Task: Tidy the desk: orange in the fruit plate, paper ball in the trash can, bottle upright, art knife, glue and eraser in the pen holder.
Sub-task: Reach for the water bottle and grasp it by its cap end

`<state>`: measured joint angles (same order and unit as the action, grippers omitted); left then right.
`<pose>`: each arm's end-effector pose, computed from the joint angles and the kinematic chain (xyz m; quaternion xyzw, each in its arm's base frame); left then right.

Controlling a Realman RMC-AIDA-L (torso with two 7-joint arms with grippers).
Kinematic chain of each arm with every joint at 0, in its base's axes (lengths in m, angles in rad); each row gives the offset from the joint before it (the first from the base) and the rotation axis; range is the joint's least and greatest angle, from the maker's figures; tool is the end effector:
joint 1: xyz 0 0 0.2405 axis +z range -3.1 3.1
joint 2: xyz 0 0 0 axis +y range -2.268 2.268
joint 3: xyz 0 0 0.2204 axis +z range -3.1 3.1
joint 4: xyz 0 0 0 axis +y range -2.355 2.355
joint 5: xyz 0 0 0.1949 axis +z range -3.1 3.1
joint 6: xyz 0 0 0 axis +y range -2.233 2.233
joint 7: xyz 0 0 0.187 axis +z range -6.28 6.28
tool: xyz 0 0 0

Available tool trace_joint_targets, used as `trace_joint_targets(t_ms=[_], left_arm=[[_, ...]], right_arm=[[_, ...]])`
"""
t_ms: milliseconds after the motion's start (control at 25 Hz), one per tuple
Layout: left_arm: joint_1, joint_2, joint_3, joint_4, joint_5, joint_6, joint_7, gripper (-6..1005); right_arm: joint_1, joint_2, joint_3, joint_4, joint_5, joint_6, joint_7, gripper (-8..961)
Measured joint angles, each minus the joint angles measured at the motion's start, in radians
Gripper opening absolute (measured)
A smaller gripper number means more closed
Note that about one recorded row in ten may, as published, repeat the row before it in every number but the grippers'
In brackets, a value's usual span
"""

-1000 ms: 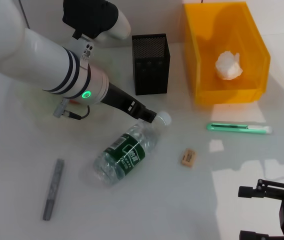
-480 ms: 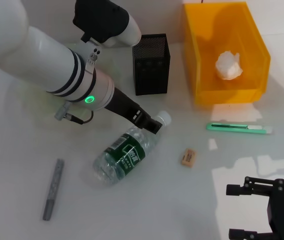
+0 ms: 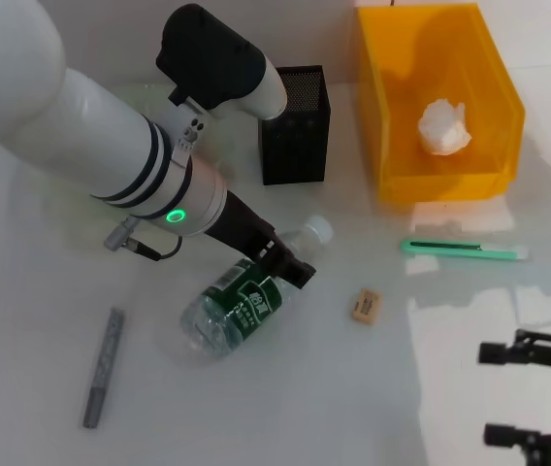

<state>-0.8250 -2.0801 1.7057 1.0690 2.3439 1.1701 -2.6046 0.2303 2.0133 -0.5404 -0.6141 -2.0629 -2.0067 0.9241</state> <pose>-0.1044 0.3471 -0.1086 -0.9580 -0.2288 0.1083 0.1345 0.2569 0.1925 0.0174 -0.9396 0.1079 0.3080 0.1028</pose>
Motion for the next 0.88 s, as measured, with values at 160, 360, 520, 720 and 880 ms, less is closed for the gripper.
trace_joint_targets(t_ms=[160,360,520,720,880], left_arm=[[0.022,0.001,0.001,0.046,0.007,0.003,-0.002,802],[0.023,0.0,0.006,0.039,0.044,-0.01,-0.007,802],[0.023,0.0,0.008,0.029,0.067,-0.015,-0.012,802],[0.026,0.0,0.011,0.015,0.071,-0.017,-0.005,802],[0.03,0.0,0.016,0.014,0.065,-0.011,-0.004,802]], right_arm=[[-0.04,-0.004,0.178,0.0,0.001,0.015,-0.007,761],[-0.068,0.024,0.352,0.011,0.002,0.044,-0.046,761],[-0.063,0.037,0.354,0.012,0.001,0.043,-0.05,761],[-0.059,0.039,0.356,0.016,0.003,0.044,-0.05,760],[-0.049,0.041,0.356,0.018,0.005,0.044,-0.05,760]])
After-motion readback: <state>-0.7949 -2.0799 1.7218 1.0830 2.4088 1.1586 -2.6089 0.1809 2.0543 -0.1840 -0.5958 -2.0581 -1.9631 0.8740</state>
